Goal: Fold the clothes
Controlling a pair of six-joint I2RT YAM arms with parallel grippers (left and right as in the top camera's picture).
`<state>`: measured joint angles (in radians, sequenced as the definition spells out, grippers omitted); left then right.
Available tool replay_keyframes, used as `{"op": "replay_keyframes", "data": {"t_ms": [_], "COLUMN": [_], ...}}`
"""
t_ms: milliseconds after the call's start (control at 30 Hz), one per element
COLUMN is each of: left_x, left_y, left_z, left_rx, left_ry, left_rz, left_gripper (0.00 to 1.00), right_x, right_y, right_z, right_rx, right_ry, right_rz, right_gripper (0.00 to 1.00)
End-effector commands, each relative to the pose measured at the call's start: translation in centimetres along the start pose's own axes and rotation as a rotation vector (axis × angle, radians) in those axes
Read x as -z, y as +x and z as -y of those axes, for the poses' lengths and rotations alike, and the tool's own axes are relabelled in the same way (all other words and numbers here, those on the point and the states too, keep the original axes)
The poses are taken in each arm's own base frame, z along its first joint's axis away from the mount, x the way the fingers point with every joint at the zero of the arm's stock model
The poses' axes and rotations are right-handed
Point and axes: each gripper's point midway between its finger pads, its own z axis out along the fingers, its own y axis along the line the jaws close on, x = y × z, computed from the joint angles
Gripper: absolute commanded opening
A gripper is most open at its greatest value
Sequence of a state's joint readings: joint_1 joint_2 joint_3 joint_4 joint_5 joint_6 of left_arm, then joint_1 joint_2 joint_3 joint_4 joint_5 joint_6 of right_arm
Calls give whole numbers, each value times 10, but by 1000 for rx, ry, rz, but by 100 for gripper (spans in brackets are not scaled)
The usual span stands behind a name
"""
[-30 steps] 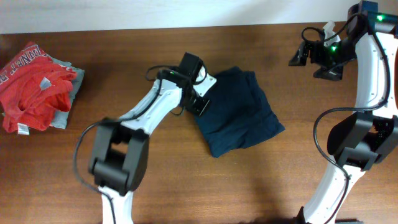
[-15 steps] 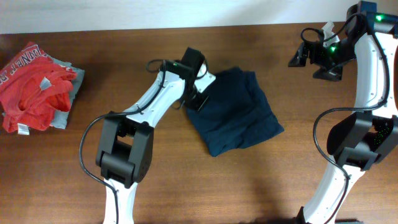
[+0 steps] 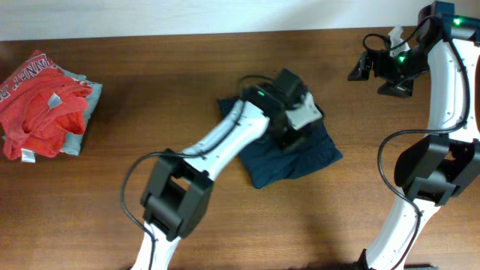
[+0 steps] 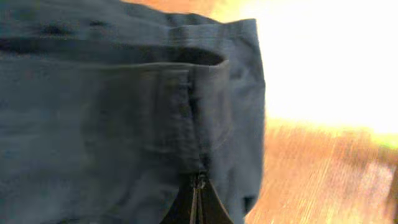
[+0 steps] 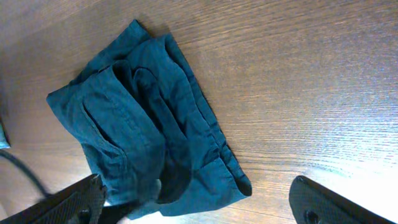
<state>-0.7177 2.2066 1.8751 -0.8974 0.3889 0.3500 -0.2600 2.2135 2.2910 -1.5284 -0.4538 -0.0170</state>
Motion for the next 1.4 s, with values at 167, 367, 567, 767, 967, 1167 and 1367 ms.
{"op": "replay_keyframes", "data": {"t_ms": [167,367,567,767,967,1167,1367], "left_x": [-64,-72,-68,-31,25,62,113], "left_y": [36,39,45,83,159,196,158], "left_z": [-1,-4,-11,-68,-157,-200,-216], "left_rx": [-62,-56,-16,107,269,363,361], "left_ry": [14,18,14,-108,-340,-449,-544], "left_rz": [-147,-157,-173,-292,-471,-520,-377], "left_gripper": [0,0,0,0,1,1,14], "right_x": [8,8,8,8,8,8,8], "right_y": [2,2,5,9,8,5,2], "right_z": [-2,-2,-1,11,11,11,11], "right_rx": [40,40,38,31,34,39,43], "right_ry": [21,21,29,98,98,99,99], "right_rz": [7,6,-5,-23,-17,-4,4], "right_gripper": [99,99,99,99,99,99,99]}}
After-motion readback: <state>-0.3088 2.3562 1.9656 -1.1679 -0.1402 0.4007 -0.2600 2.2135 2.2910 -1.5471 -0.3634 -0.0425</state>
